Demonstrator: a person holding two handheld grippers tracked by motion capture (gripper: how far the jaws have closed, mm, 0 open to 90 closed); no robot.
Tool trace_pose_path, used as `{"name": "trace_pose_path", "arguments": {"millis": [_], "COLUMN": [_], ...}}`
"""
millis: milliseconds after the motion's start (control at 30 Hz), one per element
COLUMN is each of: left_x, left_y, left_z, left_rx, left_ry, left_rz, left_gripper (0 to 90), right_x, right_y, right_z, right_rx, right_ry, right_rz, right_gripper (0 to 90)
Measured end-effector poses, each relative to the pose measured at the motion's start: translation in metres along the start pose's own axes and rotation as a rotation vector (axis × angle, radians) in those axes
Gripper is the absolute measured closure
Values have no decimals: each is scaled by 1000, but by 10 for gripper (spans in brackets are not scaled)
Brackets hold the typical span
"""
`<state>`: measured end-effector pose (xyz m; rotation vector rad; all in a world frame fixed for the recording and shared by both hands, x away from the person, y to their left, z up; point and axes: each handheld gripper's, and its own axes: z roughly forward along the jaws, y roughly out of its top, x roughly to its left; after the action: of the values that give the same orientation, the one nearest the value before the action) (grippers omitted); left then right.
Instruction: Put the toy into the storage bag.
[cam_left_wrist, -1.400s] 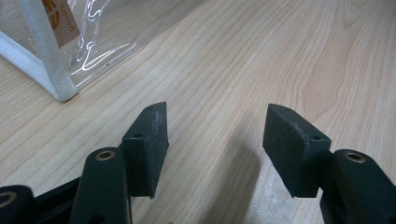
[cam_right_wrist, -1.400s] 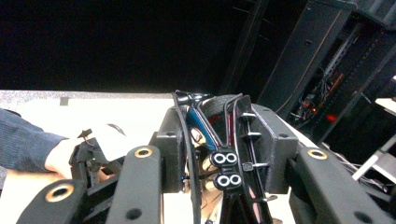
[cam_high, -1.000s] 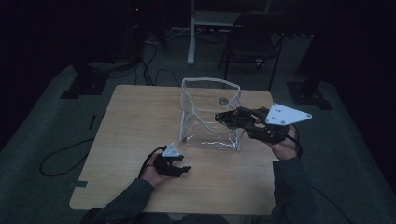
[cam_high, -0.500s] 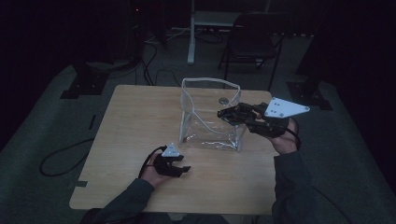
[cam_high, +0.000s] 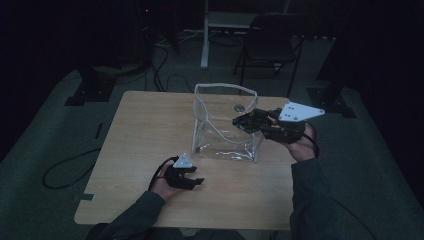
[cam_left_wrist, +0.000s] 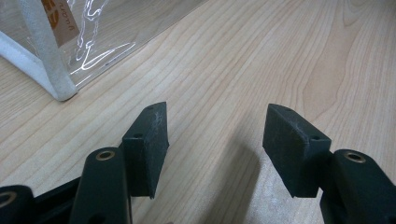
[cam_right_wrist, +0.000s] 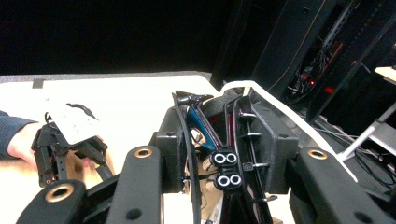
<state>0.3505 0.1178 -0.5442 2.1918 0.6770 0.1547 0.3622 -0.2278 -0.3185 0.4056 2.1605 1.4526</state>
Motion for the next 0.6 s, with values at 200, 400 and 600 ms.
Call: {"name": "trace_pose_path", "arguments": {"millis": [200,400,600], "left_x": [0,0,0], "left_y": [0,0,0], "left_z": [0,0,0], "left_rx": [1,1,1], "left_ry": [-1,-1,0], "left_rz": [1,1,3], "left_gripper": [410,409,409], "right_x": [-3,-5,-6], "right_y": [-2,-6,-9], "right_z": [5,12,17], "right_rx": [12,29,51], "right_ry": [-1,9,13], "right_rz": [-6,-3,-8], "right_gripper": [595,595,595]}}
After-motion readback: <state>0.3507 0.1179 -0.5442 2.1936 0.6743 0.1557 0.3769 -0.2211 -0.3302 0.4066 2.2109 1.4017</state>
